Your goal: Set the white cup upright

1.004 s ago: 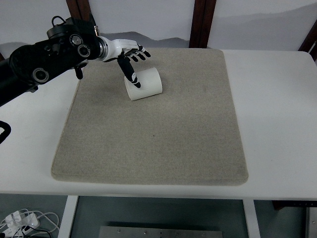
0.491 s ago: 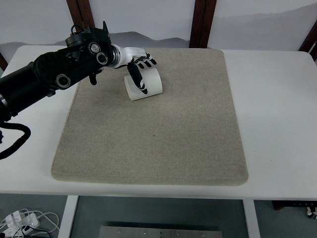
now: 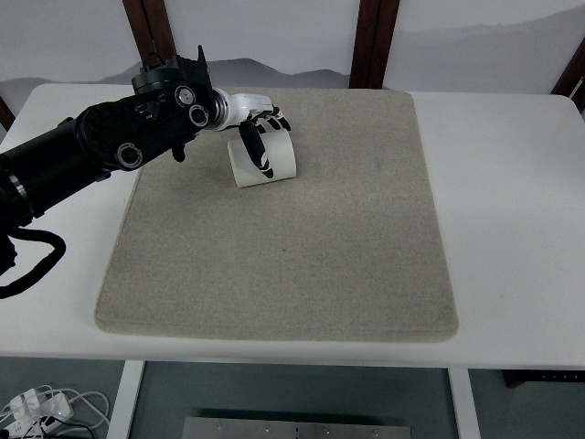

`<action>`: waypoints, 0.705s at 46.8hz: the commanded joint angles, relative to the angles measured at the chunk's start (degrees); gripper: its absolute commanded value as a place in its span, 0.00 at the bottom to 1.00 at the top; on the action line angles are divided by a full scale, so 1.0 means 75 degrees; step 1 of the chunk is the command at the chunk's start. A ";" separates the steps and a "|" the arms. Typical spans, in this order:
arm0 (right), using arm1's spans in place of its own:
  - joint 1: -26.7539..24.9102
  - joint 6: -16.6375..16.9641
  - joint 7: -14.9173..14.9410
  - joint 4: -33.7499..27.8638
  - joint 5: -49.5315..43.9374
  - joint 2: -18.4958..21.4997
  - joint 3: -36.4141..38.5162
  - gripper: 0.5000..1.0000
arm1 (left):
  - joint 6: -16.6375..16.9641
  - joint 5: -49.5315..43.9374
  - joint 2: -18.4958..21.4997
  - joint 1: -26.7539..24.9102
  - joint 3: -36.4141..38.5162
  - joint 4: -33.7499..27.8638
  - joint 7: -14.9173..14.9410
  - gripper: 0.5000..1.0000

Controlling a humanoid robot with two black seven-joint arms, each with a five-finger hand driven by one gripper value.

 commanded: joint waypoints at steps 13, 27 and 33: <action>0.0000 0.0000 0.0001 0.0000 0.0000 0.0000 0.0000 0.90 | -0.0011 0.0108 0.0010 0.0039 0.0000 0.0005 -0.0005 0.34; 0.0000 0.0000 0.0001 0.0000 0.0000 0.0000 0.0000 0.90 | -0.0011 0.0096 0.0010 0.0016 -0.0011 -0.0007 -0.0017 0.01; 0.0000 0.0000 0.0001 0.0000 0.0000 0.0000 0.0000 0.90 | -0.0012 0.0037 0.0010 -0.0008 -0.0023 -0.0007 -0.0064 0.00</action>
